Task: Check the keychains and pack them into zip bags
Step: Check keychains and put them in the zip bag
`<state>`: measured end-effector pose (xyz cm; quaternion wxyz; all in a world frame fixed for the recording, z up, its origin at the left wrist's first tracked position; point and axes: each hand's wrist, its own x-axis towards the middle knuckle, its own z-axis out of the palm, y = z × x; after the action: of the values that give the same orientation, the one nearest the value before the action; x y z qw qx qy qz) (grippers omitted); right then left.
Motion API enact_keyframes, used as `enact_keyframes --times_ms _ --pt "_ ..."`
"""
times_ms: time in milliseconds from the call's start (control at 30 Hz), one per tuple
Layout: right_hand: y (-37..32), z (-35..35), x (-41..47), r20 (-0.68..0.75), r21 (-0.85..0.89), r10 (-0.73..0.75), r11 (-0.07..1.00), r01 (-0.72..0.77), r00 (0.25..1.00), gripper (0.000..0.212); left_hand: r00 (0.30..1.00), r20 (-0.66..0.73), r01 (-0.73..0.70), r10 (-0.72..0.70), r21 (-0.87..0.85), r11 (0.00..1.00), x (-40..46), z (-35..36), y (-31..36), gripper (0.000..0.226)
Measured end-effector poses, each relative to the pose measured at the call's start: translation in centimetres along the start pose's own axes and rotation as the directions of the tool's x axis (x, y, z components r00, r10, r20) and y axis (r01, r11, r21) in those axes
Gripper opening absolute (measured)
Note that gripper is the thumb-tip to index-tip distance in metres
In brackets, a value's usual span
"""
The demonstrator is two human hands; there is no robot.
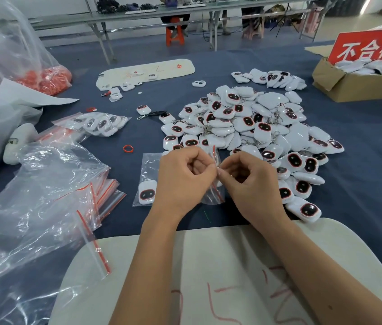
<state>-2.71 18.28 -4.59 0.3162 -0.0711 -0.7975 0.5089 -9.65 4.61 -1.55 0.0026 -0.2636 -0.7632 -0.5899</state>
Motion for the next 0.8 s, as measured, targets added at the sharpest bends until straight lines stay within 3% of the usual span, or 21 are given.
enact_keyframes --times_ms 200,367,567,667,800 --pt "-0.3 0.0 -0.2 0.093 0.287 -0.072 0.957 0.042 0.993 0.028 0.994 -0.106 0.001 -0.002 -0.006 1.000 0.4 -0.2 0.2 0.018" --pt "-0.2 0.3 -0.2 0.246 0.204 0.027 0.976 -0.079 0.969 0.039 0.991 -0.124 0.043 -0.044 -0.009 0.999 0.3 -0.2 -0.1 0.018" --pt "-0.4 0.5 -0.1 0.300 0.138 0.067 0.984 -0.113 0.952 0.044 0.980 -0.195 0.039 -0.029 0.047 0.998 0.2 1.4 -0.1 0.017" --pt "-0.8 0.1 0.2 0.355 0.309 0.150 0.913 -0.267 0.923 0.045 0.977 -0.214 0.029 -0.001 0.127 0.991 0.0 2.7 0.1 0.015" --pt "-0.8 -0.7 0.5 0.490 0.451 0.215 0.767 -0.457 0.845 0.065 0.973 -0.229 0.036 0.014 0.212 0.977 -0.4 3.6 0.2 0.014"
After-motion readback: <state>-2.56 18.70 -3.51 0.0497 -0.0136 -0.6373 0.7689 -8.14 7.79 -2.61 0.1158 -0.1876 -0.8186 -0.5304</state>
